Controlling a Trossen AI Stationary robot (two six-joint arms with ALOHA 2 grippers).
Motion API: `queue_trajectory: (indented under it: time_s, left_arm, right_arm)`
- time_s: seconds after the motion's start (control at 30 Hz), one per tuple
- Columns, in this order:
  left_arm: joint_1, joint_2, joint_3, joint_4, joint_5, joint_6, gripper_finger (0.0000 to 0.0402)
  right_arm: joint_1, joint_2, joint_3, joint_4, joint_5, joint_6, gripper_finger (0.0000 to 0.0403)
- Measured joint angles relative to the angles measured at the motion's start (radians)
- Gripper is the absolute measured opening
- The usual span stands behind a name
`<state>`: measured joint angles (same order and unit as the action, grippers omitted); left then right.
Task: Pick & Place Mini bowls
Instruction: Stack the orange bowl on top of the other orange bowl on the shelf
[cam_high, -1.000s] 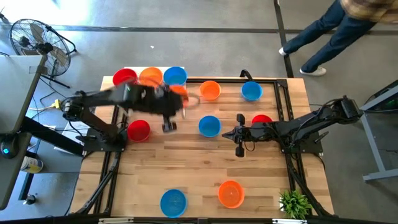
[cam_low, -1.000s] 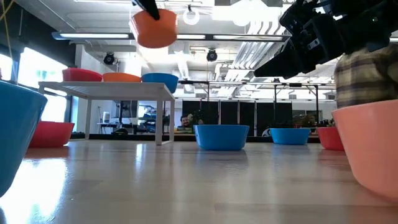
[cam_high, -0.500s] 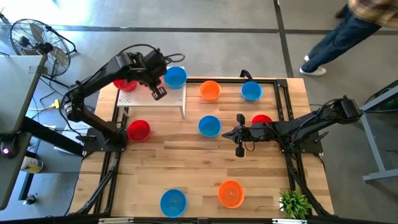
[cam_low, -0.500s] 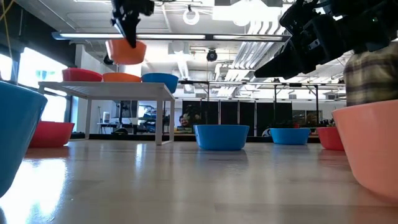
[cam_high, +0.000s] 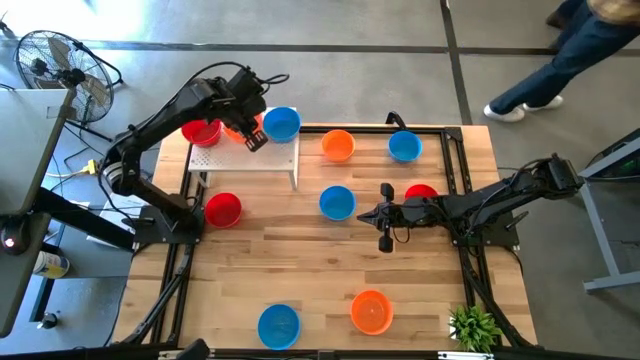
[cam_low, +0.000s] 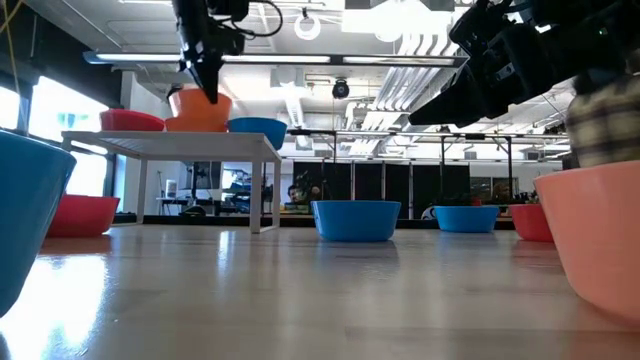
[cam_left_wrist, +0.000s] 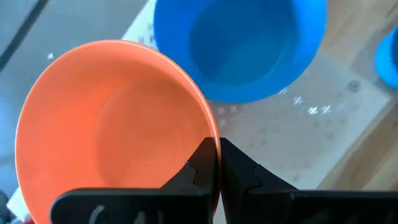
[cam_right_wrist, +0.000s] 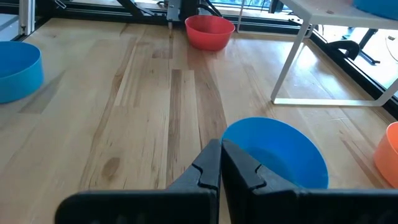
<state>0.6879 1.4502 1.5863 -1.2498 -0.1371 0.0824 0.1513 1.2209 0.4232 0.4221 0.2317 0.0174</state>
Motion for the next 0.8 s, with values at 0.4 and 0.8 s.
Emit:
queue_trajectory:
  time_s: [0.4,0.8]
  left_arm:
    - [0.014,0.0,-0.059,0.028,0.004,0.013,0.0002]
    - [0.012,0.0,-0.059,0.017,0.004,-0.011,0.007]
  right_arm:
    - [0.0,0.0,0.0,0.0,0.0,0.0,0.0001]
    - [0.0,0.0,0.0,0.0,0.0,0.0,0.0002]
